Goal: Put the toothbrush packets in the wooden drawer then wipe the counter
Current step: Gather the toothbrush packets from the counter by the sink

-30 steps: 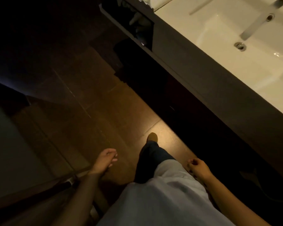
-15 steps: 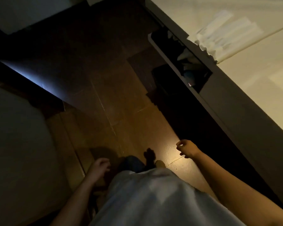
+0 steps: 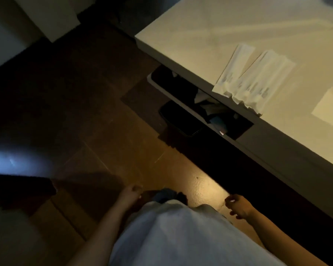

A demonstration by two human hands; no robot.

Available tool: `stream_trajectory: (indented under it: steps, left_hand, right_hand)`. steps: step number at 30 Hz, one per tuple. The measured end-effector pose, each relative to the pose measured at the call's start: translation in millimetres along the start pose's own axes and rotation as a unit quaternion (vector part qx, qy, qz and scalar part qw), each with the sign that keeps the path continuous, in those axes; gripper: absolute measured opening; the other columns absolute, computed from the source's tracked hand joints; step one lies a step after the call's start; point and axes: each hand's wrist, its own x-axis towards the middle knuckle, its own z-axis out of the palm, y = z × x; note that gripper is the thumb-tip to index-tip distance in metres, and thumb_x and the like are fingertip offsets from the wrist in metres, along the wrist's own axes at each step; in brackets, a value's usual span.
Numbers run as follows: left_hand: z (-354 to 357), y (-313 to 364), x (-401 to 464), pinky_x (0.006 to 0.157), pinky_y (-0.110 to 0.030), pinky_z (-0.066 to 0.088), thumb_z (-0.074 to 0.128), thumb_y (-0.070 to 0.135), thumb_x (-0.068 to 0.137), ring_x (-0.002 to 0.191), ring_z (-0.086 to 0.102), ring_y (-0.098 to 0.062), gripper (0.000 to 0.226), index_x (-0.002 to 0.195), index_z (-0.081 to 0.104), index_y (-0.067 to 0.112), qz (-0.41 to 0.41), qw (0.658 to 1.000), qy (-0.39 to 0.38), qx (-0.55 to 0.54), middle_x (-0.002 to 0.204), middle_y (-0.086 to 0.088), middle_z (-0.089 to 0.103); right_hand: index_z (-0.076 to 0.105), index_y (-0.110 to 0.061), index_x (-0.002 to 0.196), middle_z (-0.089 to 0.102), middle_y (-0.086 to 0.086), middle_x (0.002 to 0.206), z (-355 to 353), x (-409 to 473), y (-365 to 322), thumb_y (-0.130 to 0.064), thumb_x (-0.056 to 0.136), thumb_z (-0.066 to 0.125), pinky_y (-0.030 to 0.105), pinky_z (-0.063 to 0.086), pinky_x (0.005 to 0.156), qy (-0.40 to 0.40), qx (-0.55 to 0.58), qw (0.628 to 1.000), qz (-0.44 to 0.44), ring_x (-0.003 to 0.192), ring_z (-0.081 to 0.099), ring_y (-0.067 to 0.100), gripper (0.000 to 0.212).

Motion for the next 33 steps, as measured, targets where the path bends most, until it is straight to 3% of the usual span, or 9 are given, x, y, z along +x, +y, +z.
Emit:
stream_trajectory:
  steps: [3,8,13,16,18,20,23,28,33]
  left_hand:
    - [-31,61,31,0.076,-0.029,0.042,0.049,0.012,0.093,0.090,0.059,-0.026,0.016,0.108,0.055,0.008,0.037,0.998,-0.033,0.049,0.100,-0.014,0.059]
    - [-45,131,68,0.063,-0.021,0.042,0.048,0.001,0.092,0.070,0.053,-0.014,0.027,0.118,0.051,-0.004,0.080,0.992,-0.042,0.086,0.098,-0.016,0.058]
    - [-30,155,86,0.080,-0.027,0.043,0.044,0.004,0.094,0.105,0.055,-0.026,0.031,0.124,0.051,-0.005,0.075,0.980,-0.047,0.176,0.122,-0.020,0.055]
    - [-16,163,86,0.063,-0.021,0.044,0.042,-0.004,0.093,0.084,0.051,-0.022,0.019,0.097,0.059,0.004,0.046,0.983,-0.056,0.167,0.097,-0.015,0.059]
    - [-9,170,88,0.070,-0.024,0.042,0.046,0.001,0.092,0.089,0.049,-0.021,0.020,0.077,0.055,0.012,0.050,0.981,-0.059,0.176,0.083,-0.006,0.056]
    - [-4,184,92,0.079,-0.026,0.036,0.049,0.011,0.089,0.097,0.048,-0.020,0.023,0.067,0.055,0.014,0.056,0.973,-0.073,0.209,0.093,-0.014,0.060]
    - [4,214,92,0.086,-0.024,0.036,0.048,0.004,0.092,0.115,0.052,-0.025,0.023,0.109,0.062,-0.003,0.071,0.966,-0.067,0.238,0.127,-0.020,0.056]
    - [12,288,60,0.073,-0.014,0.039,0.051,0.009,0.092,0.102,0.054,-0.014,0.021,0.111,0.060,0.009,0.207,0.941,-0.135,0.230,0.105,-0.003,0.062]
    - [8,375,7,0.072,0.000,0.042,0.057,0.019,0.088,0.087,0.059,0.014,0.020,0.103,0.056,0.032,0.362,0.864,-0.237,0.258,0.101,0.012,0.063]
  right_hand:
    - [0.054,-0.006,0.116,0.057,0.007,0.078,4,2,-14,-0.016,0.093,0.046,0.028,0.041,0.058,0.012,0.046,0.998,0.030,0.071,0.057,0.023,0.026]
    - [0.053,-0.009,0.116,0.062,0.014,0.098,-1,3,-47,-0.021,0.093,0.049,0.036,0.052,0.073,0.016,0.094,0.995,0.044,0.087,0.063,0.029,0.026]
    - [0.054,-0.007,0.119,0.059,0.006,0.086,-16,29,-70,-0.015,0.092,0.050,0.023,0.047,0.060,0.026,0.114,0.992,0.043,0.074,0.057,0.018,0.028]
    - [0.056,-0.006,0.119,0.062,0.008,0.092,-40,46,-88,-0.015,0.089,0.053,0.030,0.046,0.071,0.044,0.111,0.993,0.026,0.075,0.054,0.018,0.031]
    - [0.056,-0.008,0.119,0.063,0.014,0.114,-58,47,-102,-0.014,0.088,0.055,0.029,0.045,0.078,0.060,0.106,0.993,0.000,0.089,0.058,0.022,0.032]
    - [0.057,-0.008,0.118,0.063,0.014,0.114,-78,44,-118,-0.014,0.087,0.055,0.030,0.044,0.082,0.066,0.103,0.992,-0.025,0.095,0.059,0.025,0.032]
    - [0.059,-0.010,0.114,0.062,0.008,0.105,-105,29,-141,-0.011,0.087,0.055,0.028,0.043,0.084,0.071,0.104,0.990,-0.062,0.100,0.058,0.024,0.028]
    - [0.058,-0.020,0.116,0.064,0.003,0.112,-146,-31,-172,-0.017,0.085,0.058,0.029,0.048,0.089,0.110,0.064,0.984,-0.124,0.101,0.060,0.017,0.031]
    - [0.050,-0.033,0.121,0.059,-0.011,0.108,-181,-100,-198,-0.031,0.087,0.057,0.025,0.051,0.084,0.202,0.037,0.967,-0.154,0.094,0.057,0.004,0.035]
